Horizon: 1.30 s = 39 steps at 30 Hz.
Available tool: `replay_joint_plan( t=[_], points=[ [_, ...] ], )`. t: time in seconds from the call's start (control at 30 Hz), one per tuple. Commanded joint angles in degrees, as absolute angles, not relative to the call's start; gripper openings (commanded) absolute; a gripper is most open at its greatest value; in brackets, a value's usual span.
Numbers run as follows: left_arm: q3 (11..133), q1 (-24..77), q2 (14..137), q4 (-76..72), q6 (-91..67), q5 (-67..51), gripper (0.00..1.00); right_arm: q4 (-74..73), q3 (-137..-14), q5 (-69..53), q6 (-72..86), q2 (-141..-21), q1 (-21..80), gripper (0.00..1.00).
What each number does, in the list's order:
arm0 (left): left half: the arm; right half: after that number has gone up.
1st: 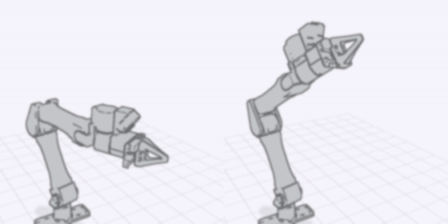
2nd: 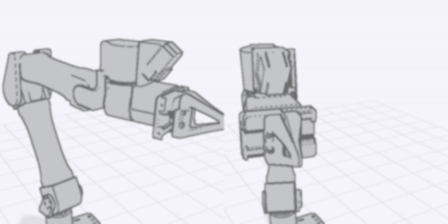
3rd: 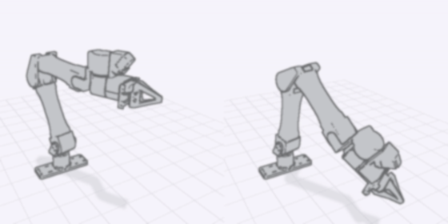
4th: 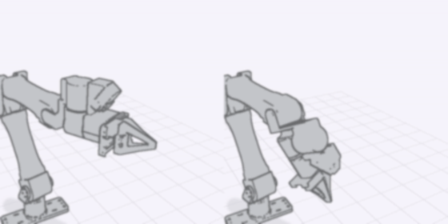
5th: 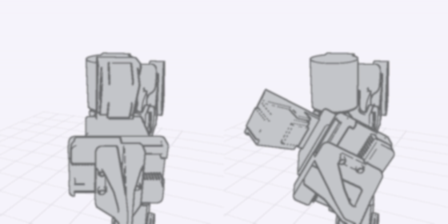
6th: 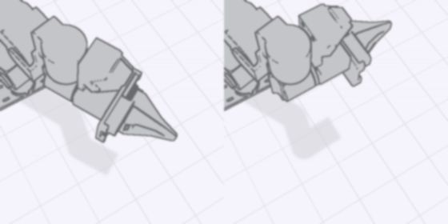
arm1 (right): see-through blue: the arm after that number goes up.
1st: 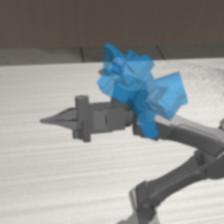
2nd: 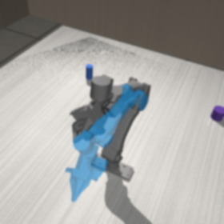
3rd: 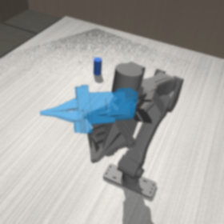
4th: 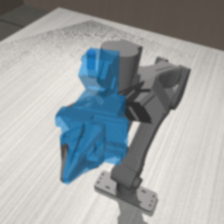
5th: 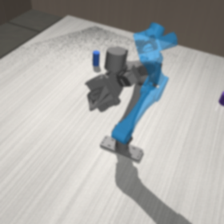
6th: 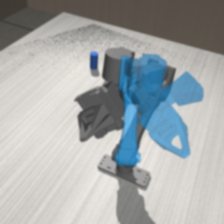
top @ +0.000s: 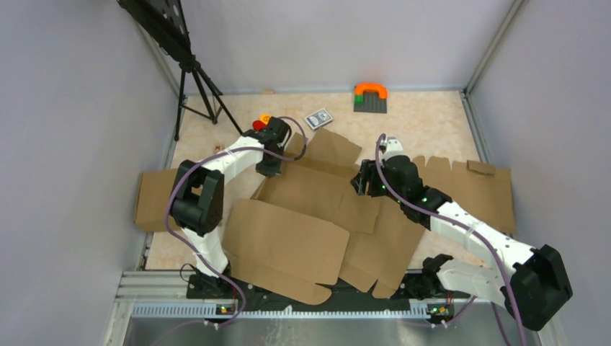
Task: Fold the paper box
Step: Fold the paper box at the center of the board.
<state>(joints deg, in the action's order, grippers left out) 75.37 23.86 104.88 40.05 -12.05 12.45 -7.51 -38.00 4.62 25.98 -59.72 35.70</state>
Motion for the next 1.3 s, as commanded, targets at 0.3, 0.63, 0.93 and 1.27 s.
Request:
replay_joint_plan(
  t=[0.3,0.63,0.93,1.27],
  points=[
    [74.35,24.7,105.24,39.97,-13.86,18.24,0.36,-6.44,-41.53,3.46,25.55,-59.41,34.9,0.6],
    [73.62,24.48,108.16,38.51,-13.62,14.68,0.36,-6.92,-41.39,3.32,25.65,-58.74,34.63,0.6],
    [72.31,24.25,108.15,36.63,-14.14,17.69,0.0,-7.46,-41.31,3.43,25.47,-58.19,34.63,0.6],
    [72.84,24.32,105.62,36.85,-14.23,17.72,0.35,-6.66,-41.24,2.72,25.66,-59.19,34.54,0.6]
  ],
)
